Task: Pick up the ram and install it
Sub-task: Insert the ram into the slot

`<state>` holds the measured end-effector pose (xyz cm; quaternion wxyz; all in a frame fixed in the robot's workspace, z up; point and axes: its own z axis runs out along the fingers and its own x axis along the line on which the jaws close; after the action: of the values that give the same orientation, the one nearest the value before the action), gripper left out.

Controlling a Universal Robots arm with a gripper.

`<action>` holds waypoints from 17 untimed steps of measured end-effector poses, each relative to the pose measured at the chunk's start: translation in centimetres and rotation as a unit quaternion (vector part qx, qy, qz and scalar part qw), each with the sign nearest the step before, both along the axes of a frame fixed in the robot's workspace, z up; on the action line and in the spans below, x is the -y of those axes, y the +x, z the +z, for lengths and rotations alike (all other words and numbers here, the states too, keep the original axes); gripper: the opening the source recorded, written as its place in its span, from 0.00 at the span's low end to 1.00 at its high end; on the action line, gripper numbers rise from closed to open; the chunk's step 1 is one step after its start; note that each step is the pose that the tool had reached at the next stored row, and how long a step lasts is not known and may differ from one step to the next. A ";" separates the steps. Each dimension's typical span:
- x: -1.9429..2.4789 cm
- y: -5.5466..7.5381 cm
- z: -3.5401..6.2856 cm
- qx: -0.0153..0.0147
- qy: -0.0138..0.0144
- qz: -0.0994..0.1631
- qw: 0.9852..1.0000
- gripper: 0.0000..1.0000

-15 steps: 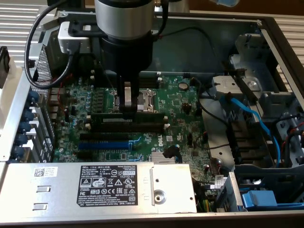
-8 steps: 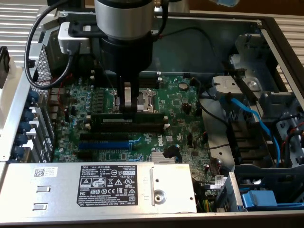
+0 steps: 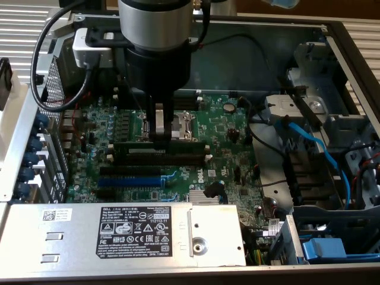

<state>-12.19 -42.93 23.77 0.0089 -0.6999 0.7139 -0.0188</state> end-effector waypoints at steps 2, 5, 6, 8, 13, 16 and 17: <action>0.00 0.0 -0.02 0.000 0.000 0.000 1.000 0.12; 0.00 0.0 -0.08 0.000 0.000 0.000 1.000 0.12; 0.00 0.0 -0.08 0.000 0.000 0.000 1.000 0.12; 0.00 0.0 -0.10 0.000 0.000 0.000 1.000 0.12; 0.00 0.0 -0.15 0.000 0.000 0.000 1.000 0.12; 0.00 0.0 -0.20 0.000 0.000 0.000 1.000 0.12; 0.00 0.0 -0.22 0.000 0.000 0.000 1.000 0.12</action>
<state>-12.18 -42.93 23.55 0.0088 -0.6999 0.7140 -0.0189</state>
